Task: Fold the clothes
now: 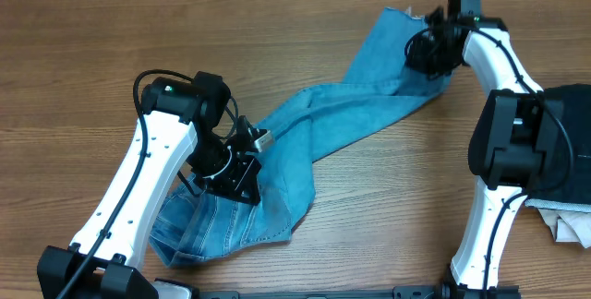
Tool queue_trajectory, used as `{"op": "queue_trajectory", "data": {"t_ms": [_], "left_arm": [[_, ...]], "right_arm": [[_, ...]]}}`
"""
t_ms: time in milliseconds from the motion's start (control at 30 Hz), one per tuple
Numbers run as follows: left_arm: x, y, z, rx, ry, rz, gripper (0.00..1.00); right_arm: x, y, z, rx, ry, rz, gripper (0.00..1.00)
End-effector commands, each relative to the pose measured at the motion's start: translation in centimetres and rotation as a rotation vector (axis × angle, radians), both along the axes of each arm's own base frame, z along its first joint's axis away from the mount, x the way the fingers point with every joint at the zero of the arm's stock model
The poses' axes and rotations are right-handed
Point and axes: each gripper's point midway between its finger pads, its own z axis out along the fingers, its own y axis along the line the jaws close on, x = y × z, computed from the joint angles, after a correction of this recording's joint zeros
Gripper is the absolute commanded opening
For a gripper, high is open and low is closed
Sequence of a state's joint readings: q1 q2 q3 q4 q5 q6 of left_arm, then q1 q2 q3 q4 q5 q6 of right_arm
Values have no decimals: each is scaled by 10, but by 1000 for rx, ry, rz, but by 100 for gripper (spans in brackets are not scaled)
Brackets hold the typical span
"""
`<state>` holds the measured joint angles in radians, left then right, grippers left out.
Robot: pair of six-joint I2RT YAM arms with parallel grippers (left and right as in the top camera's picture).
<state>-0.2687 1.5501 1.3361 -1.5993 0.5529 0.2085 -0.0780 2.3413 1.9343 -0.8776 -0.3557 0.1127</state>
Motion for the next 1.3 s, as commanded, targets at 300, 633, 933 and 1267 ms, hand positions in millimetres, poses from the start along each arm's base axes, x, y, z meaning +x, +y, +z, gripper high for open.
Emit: {"op": "queue_trajectory", "data": {"t_ms": [300, 633, 933, 1267], "left_arm": [[17, 5, 2, 48, -112, 9, 4], [-15, -85, 41, -428, -188, -290, 4], [-119, -122, 28, -324, -94, -679, 84], [68, -11, 60, 218, -471, 48, 80]], "right_arm": [[16, -149, 178, -86, -177, -489, 56], [-50, -137, 142, -151, 94, -307, 57], [-57, -137, 140, -147, 120, -295, 58], [-62, -136, 139, -145, 142, -290, 60]]}}
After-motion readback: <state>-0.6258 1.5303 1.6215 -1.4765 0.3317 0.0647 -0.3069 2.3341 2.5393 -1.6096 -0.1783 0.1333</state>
